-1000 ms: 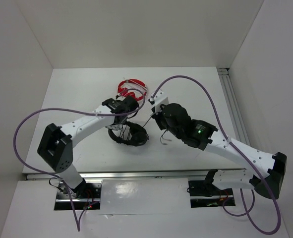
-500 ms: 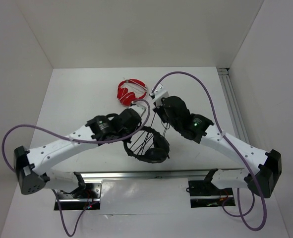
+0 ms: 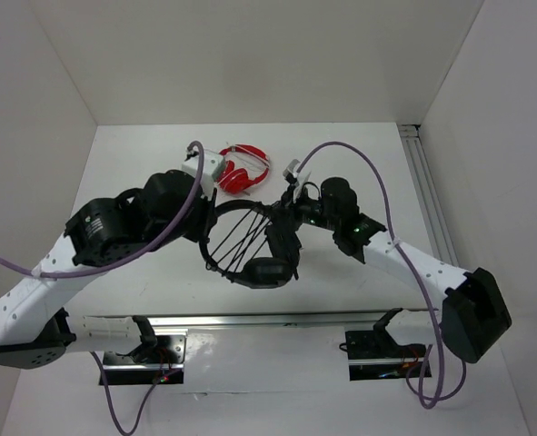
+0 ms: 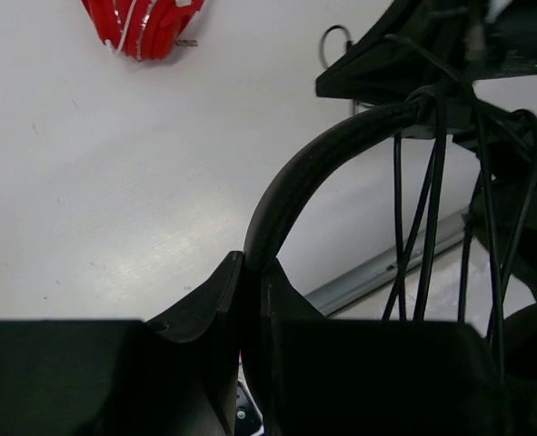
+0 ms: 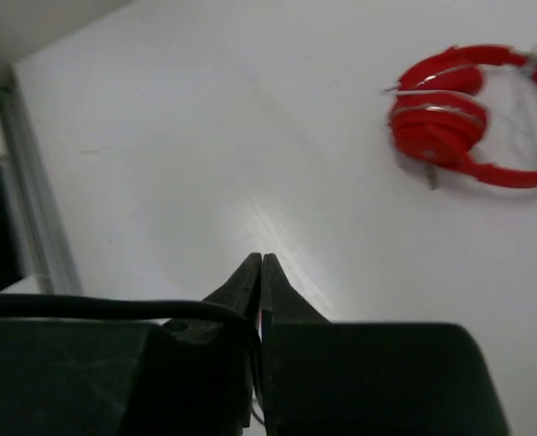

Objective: Wrap the headphones

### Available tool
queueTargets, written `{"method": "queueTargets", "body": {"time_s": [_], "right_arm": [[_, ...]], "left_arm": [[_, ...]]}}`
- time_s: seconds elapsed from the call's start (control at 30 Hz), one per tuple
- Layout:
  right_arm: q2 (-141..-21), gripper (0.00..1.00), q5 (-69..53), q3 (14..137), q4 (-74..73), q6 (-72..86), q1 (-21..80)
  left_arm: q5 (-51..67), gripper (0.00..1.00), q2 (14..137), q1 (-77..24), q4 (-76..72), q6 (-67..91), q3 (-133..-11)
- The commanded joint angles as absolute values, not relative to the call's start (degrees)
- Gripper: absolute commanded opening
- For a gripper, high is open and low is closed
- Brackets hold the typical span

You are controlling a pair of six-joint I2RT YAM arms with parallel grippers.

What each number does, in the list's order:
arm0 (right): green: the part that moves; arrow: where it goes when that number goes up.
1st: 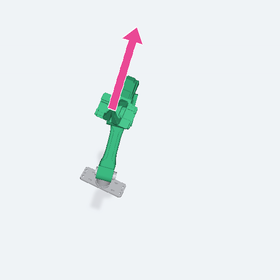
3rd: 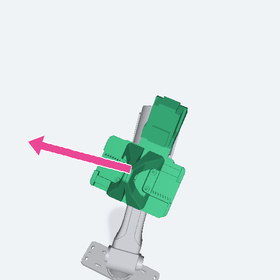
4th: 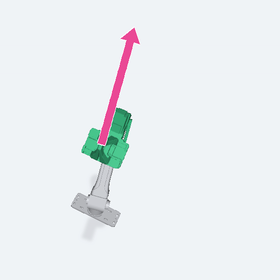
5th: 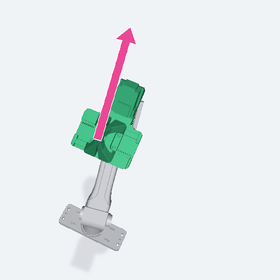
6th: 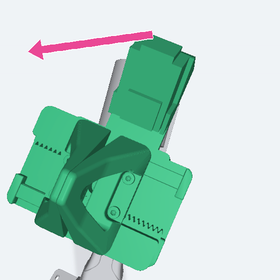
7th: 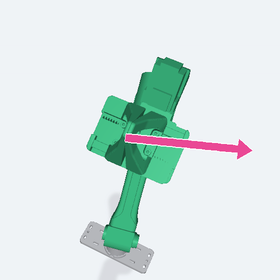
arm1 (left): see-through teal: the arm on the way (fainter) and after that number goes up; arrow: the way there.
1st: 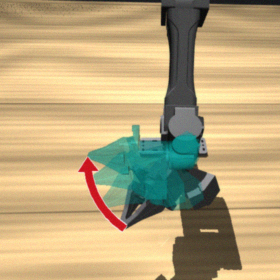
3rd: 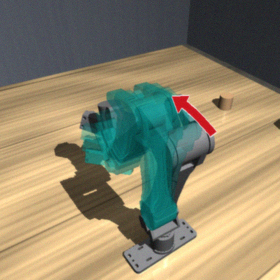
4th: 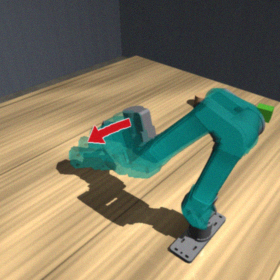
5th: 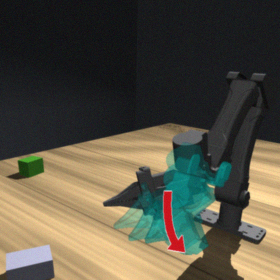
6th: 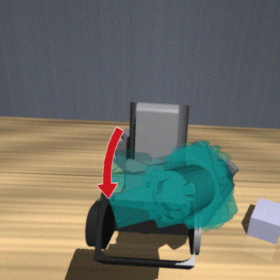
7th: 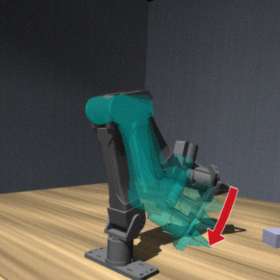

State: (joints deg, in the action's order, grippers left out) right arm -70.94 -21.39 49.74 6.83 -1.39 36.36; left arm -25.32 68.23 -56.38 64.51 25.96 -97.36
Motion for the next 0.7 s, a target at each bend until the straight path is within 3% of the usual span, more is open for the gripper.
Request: {"method": "queueTargets", "body": {"time_s": [0.0, 0.07, 0.2, 0.67], "right_arm": [[-75.74, 0.09, -36.35, 42.11, 25.97, 11.99, 33.49], [-78.82, 0.11, -37.87, 39.57, 37.05, 15.98, 35.15], [-87.95, 0.23, -37.88, 38.23, 53.66, 24.24, 37.79], [-109.86, 0.36, -34.89, 37.79, 84.1, 39.72, 40.6]], "left_arm": [[-22.4, 0.0, 64.42, -57.92, 64.08, 30.4, -102.48], [-23.02, 0.0, 64.42, -57.92, 64.07, 33.13, -103.79], [-23.03, 0.0, 64.42, -57.92, 62.67, 35.68, -103.8], [-28.12, 0.0, 63.11, -57.92, 62.14, 47.1, -107.31]]}}
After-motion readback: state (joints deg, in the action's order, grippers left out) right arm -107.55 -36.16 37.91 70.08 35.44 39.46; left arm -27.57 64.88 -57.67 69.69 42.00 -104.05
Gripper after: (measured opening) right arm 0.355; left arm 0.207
